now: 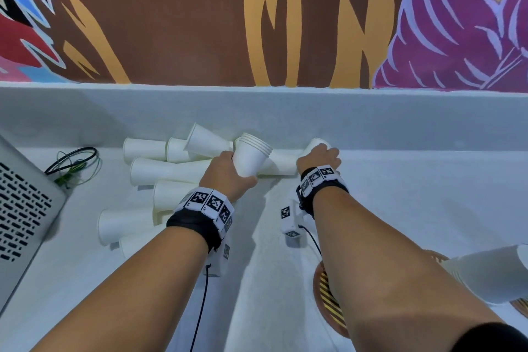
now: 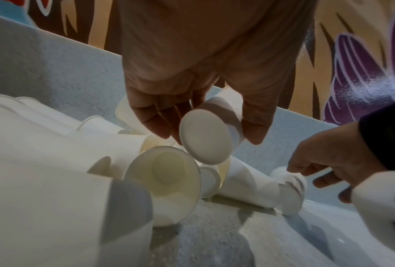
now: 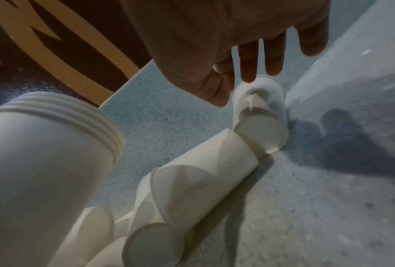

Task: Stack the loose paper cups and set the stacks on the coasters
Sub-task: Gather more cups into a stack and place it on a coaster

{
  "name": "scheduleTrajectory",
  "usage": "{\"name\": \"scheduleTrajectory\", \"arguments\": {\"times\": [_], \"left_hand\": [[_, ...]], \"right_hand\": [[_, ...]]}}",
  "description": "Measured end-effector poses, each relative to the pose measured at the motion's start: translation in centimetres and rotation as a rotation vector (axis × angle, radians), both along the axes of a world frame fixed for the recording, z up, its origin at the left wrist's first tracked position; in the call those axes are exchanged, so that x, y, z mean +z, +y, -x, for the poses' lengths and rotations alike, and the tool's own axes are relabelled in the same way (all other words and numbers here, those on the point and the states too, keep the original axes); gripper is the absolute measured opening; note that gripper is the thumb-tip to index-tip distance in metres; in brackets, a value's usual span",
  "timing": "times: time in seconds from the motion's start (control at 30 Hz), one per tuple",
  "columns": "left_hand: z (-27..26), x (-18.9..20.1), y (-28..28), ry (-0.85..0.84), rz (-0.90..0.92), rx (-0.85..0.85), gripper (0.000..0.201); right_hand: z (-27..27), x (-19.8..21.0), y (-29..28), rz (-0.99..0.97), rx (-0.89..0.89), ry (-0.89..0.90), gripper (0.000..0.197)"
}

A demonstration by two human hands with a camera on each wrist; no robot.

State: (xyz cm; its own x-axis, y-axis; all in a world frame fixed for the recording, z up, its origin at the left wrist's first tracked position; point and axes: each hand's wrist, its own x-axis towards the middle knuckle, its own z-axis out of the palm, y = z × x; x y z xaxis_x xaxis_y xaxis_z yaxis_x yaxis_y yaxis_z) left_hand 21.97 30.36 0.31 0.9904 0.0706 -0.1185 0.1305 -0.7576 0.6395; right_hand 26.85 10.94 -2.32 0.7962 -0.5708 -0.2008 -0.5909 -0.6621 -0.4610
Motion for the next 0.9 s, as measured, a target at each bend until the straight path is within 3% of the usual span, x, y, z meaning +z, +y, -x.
{"name": "scheduleTrajectory", "arguments": {"times": [0.17, 0.33, 0.53, 0.73, 0.9], "left_hand": [[0.2, 0.1, -0.1, -0.007, 0.000, -0.003, 0.057], [0.1, 0.1, 0.1, -0.015, -0.006, -0.004, 0.058], [0.1, 0.0, 0.2, -0.014, -0.009, -0.004, 0.058], [0.1, -0.2, 0.5, 0.000, -0.015, -0.007, 0.061], [0.1, -0.1, 0.6, 0.008, -0.021, -0.011, 0.060]], "right_hand": [[-0.5, -0.7, 0.0, 0.039, 0.076, -0.055, 0.068], [-0.4, -0.5, -0.8, 0.051, 0.117, 0.088, 0.061], [-1.2, -0.2, -1.1, -0.008, 0.212, 0.151, 0.082], [-1.6, 0.1, -0.9, 0.071, 0.245, 0.151, 0.073], [-1.5, 0.2, -0.6, 0.171, 0.287, 0.180, 0.043]]}}
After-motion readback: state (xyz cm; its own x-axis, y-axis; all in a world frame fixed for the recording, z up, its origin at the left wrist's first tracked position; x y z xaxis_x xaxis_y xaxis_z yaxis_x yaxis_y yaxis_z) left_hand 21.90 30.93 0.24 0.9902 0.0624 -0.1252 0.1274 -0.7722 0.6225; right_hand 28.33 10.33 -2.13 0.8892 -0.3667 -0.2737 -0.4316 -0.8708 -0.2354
